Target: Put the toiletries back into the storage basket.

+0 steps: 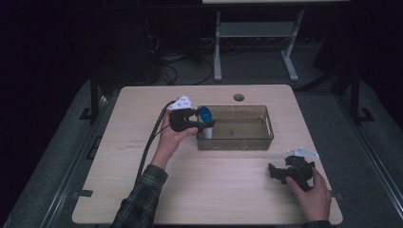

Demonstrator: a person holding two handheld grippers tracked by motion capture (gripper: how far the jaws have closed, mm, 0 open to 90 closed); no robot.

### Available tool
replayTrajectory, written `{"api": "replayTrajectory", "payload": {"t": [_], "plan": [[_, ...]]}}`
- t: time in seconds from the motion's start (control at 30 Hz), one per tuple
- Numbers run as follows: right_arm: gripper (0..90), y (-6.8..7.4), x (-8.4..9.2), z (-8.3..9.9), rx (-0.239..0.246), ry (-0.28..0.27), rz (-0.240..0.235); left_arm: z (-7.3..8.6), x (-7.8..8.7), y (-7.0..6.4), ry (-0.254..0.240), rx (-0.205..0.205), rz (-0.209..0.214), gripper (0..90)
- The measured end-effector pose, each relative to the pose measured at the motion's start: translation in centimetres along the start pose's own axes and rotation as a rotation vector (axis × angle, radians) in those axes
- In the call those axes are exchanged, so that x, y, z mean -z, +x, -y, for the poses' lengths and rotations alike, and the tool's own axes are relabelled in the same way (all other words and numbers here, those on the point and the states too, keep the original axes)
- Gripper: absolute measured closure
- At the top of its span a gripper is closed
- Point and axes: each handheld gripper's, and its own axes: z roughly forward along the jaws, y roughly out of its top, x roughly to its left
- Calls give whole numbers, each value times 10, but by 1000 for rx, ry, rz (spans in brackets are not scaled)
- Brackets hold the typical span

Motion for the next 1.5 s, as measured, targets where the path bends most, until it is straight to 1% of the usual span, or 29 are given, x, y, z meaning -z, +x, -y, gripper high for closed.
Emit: {"api": "replayTrajectory", "payload": {"t": [0.1,0.33,0.37,0.43,0.5,0.53,0.67,0.73,0.87,0.9,0.93,1.03,1.13,1.23,1.4,1.43,1.5], "plan": [[0,0,0,0,0,0,0,1,1,1,-7,7,1,359],[0,0,0,0,0,0,0,2,1,0,-9,-2,1,350],[0,0,0,0,0,0,0,1,1,-1,-10,-5,1,342],[0,0,0,0,0,0,0,0,1,-3,-11,-13,-2,295],[0,0,0,0,0,0,0,-2,2,-6,-4,-28,-21,272],[0,0,0,0,0,0,0,-3,2,-6,3,-27,-27,260],[0,0,0,0,0,0,0,-3,6,-7,19,-13,-17,243],[0,0,0,0,0,0,0,-3,11,-8,19,-10,-15,232],[0,0,0,0,0,0,0,-3,20,-7,33,-15,-31,231],[0,0,0,0,0,0,0,-3,20,-7,33,-15,-31,228],[0,0,0,0,0,1,-1,-3,26,-5,29,-15,-32,225],[0,0,0,0,2,1,-1,-4,31,-5,28,-18,-32,225],[0,0,0,0,2,1,-1,-4,36,-7,32,-22,-29,223],[0,0,0,0,2,1,-1,-4,43,-9,22,-26,-31,222],[0,0,0,0,2,1,-1,2,55,-13,35,-27,-43,221],[0,0,0,0,2,1,-1,3,59,-14,41,-31,-52,221],[0,0,0,0,3,1,-2,6,64,-14,43,-30,-58,221]]}}
